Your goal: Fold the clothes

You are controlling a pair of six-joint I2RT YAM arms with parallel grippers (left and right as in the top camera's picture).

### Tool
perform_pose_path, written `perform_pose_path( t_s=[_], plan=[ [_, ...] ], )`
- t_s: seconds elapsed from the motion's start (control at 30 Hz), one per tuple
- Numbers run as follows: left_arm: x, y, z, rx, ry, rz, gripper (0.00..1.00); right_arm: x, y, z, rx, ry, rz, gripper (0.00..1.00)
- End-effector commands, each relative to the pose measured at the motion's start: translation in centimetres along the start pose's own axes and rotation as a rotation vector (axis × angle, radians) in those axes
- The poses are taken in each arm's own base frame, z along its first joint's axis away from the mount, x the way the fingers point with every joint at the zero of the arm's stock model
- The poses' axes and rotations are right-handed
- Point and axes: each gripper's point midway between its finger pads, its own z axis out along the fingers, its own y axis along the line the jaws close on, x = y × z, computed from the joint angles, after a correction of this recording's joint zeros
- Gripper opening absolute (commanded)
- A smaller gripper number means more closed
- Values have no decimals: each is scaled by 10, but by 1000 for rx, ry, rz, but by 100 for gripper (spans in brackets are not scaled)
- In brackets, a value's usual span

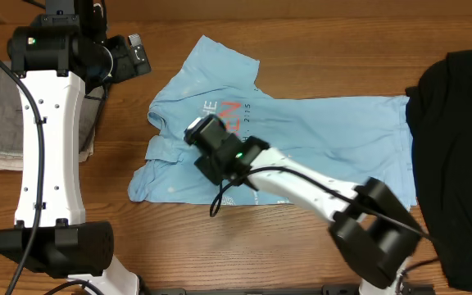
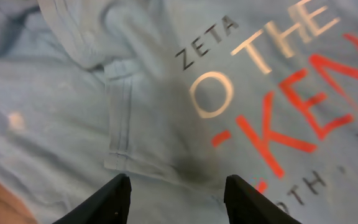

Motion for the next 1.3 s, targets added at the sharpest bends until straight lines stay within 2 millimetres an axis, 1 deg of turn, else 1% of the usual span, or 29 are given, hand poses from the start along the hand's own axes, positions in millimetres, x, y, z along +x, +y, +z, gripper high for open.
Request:
perform_pose_path(
  t_s=[0.0, 0.03, 0.07, 0.23, 0.3, 0.47, 0.67, 0.77, 0.87, 0.9, 1.0, 1.13, 1.27],
  plan=[
    [-4, 0, -6, 7, -18, 19, 100, 8, 2, 15, 37, 22, -46, 52],
    [-4, 0, -6, 7, -18, 19, 100, 9, 4, 18, 35, 26, -50, 52],
    [-4, 0, -6, 7, -18, 19, 100, 10, 7, 21, 30, 29, -53, 49],
    [-4, 0, -6, 7, -18, 19, 100, 12, 14, 30, 2, 31, -57, 49],
    [-4, 0, -6, 7, -18, 19, 100, 11, 17, 31, -9, 26, -56, 49],
    [-4, 0, -6, 7, -18, 19, 100, 8, 34, 30, -101, 13, -54, 49],
    [-4, 0, -6, 7, -18, 19, 100, 8, 42, 29, -131, 14, -44, 49],
    [-4, 0, -6, 7, -18, 19, 100, 9, 42, 31, -131, 19, -30, 49],
    [-4, 0, -6, 7, -18, 19, 100, 14, 43, 37, -131, 32, -30, 50],
    [-4, 0, -6, 7, -18, 19, 100, 17, 43, 41, -130, 43, -30, 53],
    [-4, 0, -6, 7, -18, 19, 100, 24, 43, 51, -130, 66, -28, 56],
    [-4, 0, -6, 7, -18, 19, 100, 19, 43, 50, -129, 51, 8, 55],
    [-4, 0, -6, 7, -18, 19, 100, 21, 43, 50, -128, 58, 19, 49]
  ],
)
